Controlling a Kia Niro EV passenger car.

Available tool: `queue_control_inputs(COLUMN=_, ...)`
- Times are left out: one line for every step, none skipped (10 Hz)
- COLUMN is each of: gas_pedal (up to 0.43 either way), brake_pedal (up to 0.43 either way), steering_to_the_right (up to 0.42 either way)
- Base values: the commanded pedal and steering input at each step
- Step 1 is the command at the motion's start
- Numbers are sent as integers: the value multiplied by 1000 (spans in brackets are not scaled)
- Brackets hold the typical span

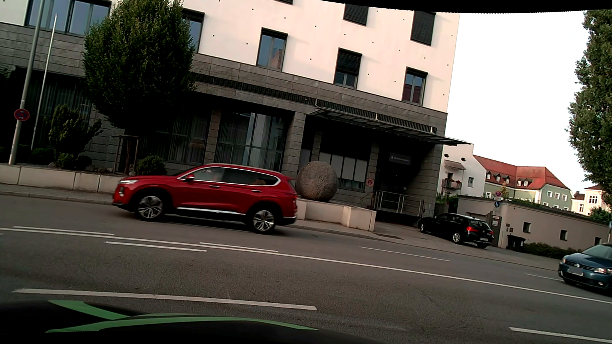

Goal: Follow the waypoints while adhering to traffic rules and regulations

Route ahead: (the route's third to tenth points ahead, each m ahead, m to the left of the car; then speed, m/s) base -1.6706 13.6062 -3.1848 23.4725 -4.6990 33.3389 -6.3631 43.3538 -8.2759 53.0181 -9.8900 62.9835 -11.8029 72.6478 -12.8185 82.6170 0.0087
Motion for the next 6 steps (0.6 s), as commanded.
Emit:
queue_control_inputs(gas_pedal=0, brake_pedal=256, steering_to_the_right=-274)
queue_control_inputs(gas_pedal=0, brake_pedal=256, steering_to_the_right=-274)
queue_control_inputs(gas_pedal=0, brake_pedal=256, steering_to_the_right=-274)
queue_control_inputs(gas_pedal=0, brake_pedal=256, steering_to_the_right=-274)
queue_control_inputs(gas_pedal=0, brake_pedal=256, steering_to_the_right=-274)
queue_control_inputs(gas_pedal=0, brake_pedal=256, steering_to_the_right=-274)
